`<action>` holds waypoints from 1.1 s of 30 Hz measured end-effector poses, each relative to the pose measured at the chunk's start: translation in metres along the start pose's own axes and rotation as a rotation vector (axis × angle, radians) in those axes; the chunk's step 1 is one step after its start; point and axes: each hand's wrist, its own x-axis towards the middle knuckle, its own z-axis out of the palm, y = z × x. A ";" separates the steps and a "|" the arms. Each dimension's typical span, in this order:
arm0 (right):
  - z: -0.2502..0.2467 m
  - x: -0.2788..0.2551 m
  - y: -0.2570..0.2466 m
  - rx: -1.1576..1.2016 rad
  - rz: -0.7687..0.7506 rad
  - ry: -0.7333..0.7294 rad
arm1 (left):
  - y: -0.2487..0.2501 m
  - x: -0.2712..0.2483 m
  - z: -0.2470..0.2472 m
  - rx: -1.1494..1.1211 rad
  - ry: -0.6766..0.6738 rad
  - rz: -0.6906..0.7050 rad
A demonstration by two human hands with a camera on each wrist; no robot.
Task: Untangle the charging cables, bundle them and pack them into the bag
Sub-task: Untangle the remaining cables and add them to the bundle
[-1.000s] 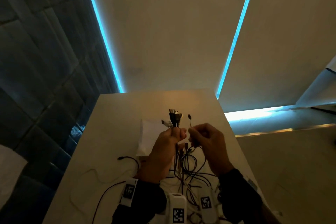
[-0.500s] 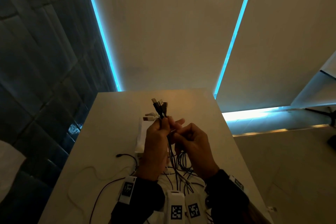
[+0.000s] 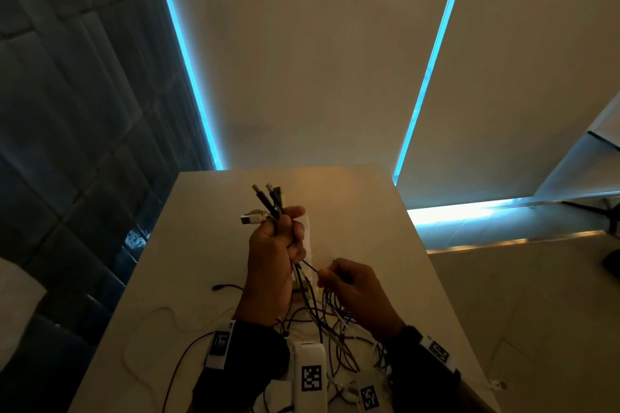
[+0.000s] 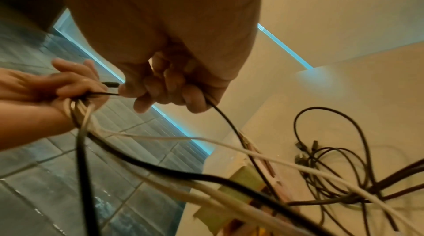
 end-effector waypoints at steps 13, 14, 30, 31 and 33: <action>0.016 0.009 0.032 -0.137 0.044 0.057 | -0.002 0.000 -0.011 -0.170 -0.123 -0.255; 0.018 0.008 0.031 -0.126 0.048 0.032 | -0.002 0.001 -0.011 -0.160 -0.104 -0.242; 0.031 0.004 0.048 -0.133 0.114 -0.167 | 0.004 0.013 -0.029 -0.109 -0.040 -0.034; 0.030 0.004 0.051 -0.130 0.123 -0.163 | 0.007 0.014 -0.032 -0.174 -0.062 -0.083; 0.028 0.004 0.055 -0.138 0.147 -0.158 | 0.011 0.013 -0.035 -0.239 -0.103 -0.138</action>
